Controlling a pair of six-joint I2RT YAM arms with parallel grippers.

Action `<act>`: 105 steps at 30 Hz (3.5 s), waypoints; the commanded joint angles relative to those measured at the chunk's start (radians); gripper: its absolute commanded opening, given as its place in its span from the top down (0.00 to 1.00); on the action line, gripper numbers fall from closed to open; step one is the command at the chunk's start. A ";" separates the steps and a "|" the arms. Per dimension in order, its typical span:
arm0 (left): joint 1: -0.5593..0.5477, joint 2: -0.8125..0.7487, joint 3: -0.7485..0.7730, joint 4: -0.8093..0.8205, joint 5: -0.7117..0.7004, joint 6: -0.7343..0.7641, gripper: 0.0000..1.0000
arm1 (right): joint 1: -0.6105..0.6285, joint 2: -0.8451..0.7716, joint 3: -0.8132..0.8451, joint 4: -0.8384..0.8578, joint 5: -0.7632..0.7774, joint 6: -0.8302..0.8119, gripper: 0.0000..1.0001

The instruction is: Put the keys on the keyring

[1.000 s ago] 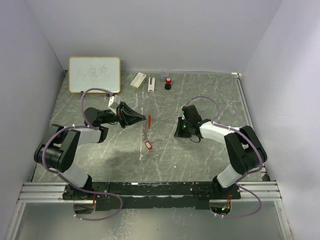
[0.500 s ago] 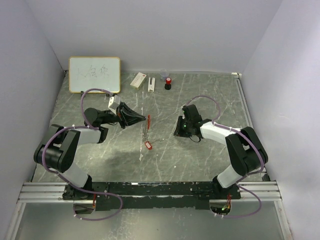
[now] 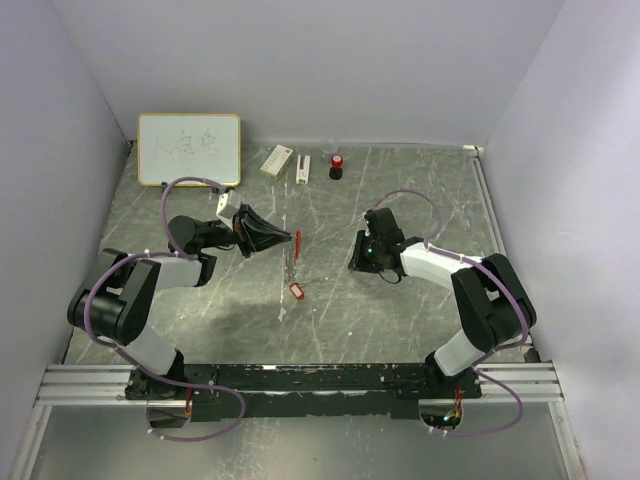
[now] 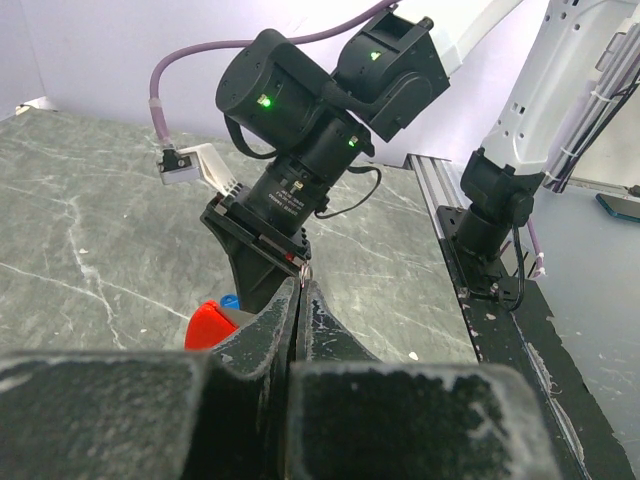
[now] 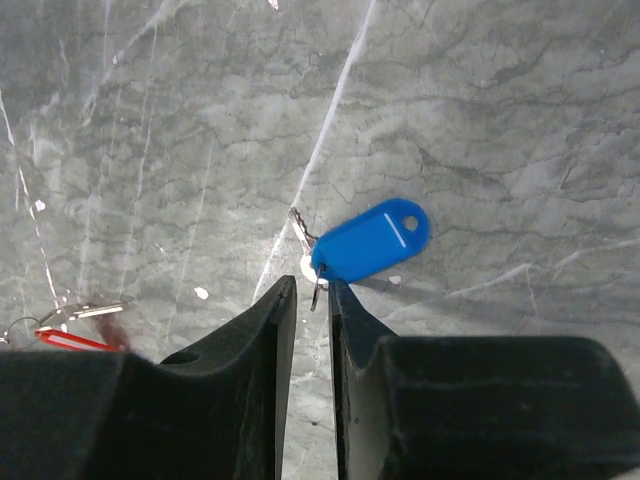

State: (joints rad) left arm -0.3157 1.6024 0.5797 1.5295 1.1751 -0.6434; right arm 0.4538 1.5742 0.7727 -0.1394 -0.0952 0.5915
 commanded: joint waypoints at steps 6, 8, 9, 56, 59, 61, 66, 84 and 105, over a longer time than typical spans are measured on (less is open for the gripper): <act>0.009 -0.022 0.000 0.279 0.012 0.011 0.93 | -0.003 0.020 0.038 0.019 0.010 0.003 0.86; 0.009 -0.024 -0.001 0.279 0.012 0.011 0.93 | -0.003 0.025 0.041 0.015 0.006 0.002 0.87; 0.009 -0.024 -0.001 0.278 0.012 0.011 0.93 | -0.002 0.024 0.040 0.014 0.006 0.001 0.87; -0.031 -0.017 0.115 0.282 0.052 -0.036 0.93 | -0.010 -0.326 0.067 0.371 -0.061 0.009 1.00; -0.043 -0.009 0.132 0.281 0.047 -0.035 0.93 | -0.010 -0.343 0.040 0.462 -0.094 0.059 1.00; -0.054 -0.001 0.144 0.280 0.042 -0.037 0.93 | -0.010 -0.344 0.030 0.497 -0.106 0.088 1.00; -0.073 0.020 0.163 0.279 -0.002 -0.034 0.93 | -0.010 -0.340 0.023 0.543 -0.139 0.133 1.00; -0.109 0.096 0.221 0.277 -0.056 -0.001 0.93 | 0.031 -0.386 -0.021 0.574 -0.219 0.210 1.00; -0.124 0.065 0.212 0.187 -0.079 0.077 0.93 | 0.135 -0.395 -0.024 0.508 -0.190 0.186 1.00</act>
State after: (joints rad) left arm -0.4328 1.6989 0.7742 1.5303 1.1221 -0.6109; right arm 0.5774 1.2030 0.7578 0.3767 -0.2993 0.7879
